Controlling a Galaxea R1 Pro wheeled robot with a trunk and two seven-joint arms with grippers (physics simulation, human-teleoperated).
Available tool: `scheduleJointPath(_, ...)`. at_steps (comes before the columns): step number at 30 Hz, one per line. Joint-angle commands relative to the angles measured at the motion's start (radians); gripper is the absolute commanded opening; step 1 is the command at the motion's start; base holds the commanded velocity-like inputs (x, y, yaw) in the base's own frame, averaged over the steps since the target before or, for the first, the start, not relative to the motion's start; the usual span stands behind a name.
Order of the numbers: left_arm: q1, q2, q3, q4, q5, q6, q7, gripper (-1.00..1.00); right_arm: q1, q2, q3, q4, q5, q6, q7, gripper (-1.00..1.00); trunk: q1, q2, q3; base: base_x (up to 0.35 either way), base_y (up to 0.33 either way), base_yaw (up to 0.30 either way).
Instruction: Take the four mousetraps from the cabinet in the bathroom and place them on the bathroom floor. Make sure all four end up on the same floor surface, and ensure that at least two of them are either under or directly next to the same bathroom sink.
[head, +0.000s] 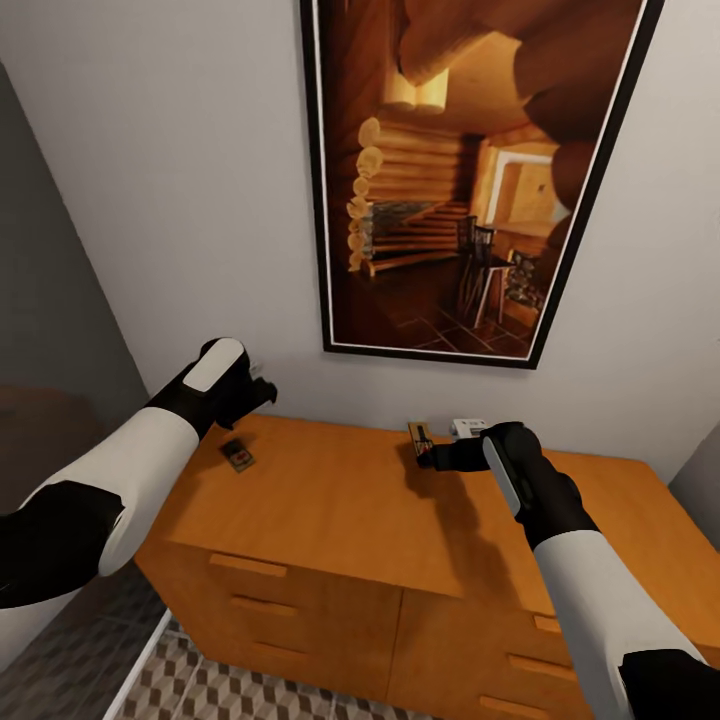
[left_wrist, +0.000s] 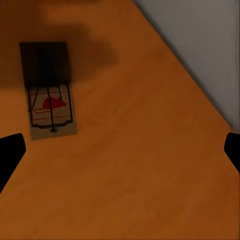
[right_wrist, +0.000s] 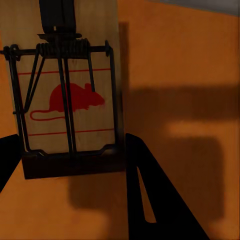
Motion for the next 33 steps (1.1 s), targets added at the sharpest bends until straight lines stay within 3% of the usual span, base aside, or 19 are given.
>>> scheduleJointPath(1, -0.001, 0.002, -0.007, -0.002, 0.004, 0.005, 0.005, 1.0, -0.001, 0.0, 0.002, -0.001, -0.006, 0.005, -0.002, -1.0, 0.0, -0.001, -0.001, 0.028, -0.029, 0.0)
scheduleJointPath(5, -0.001, 0.002, -0.008, -0.004, 0.003, -0.01, 0.005, 1.0, -0.001, 0.0, 0.003, 0.0, -0.006, 0.004, -0.002, -1.0, 0.0, -0.001, -0.001, 0.013, -0.014, 0.0)
scheduleJointPath(10, -0.001, 0.01, -0.011, -0.002, 0.0, -0.084, 0.009, 1.0, -0.001, 0.0, 0.003, 0.001, -0.006, 0.004, -0.002, -1.0, 0.0, -0.001, -0.001, 0.003, -0.003, 0.0)
scheduleJointPath(14, -0.001, 0.031, -0.013, 0.022, -0.008, -0.141, 0.01, 1.0, 0.0, 0.0, 0.003, 0.004, -0.006, 0.004, -0.002, -1.0, 0.0, -0.001, -0.001, 0.0, 0.0, 0.0)
scheduleJointPath(20, -0.001, 0.049, -0.013, 0.08, -0.067, -0.188, 0.008, 1.0, 0.005, 0.0, 0.003, 0.004, -0.005, 0.004, -0.002, -1.0, 0.0, -0.001, -0.001, 0.0, 0.0, 0.0)
scheduleJointPath(27, 0.0, 0.043, -0.015, 0.097, -0.161, -0.221, 0.008, 1.0, 0.005, 0.0, 0.003, 0.004, -0.005, 0.004, -0.002, -1.0, 0.0, -0.001, -0.001, 0.0, 0.0, 0.0)
scheduleJointPath(33, 0.012, 0.04, -0.015, 0.1, -0.176, -0.224, -0.001, 1.0, 0.005, 0.0, 0.003, 0.005, -0.005, 0.004, -0.002, -1.0, 0.0, -0.001, -0.001, 0.003, -0.003, 0.0)
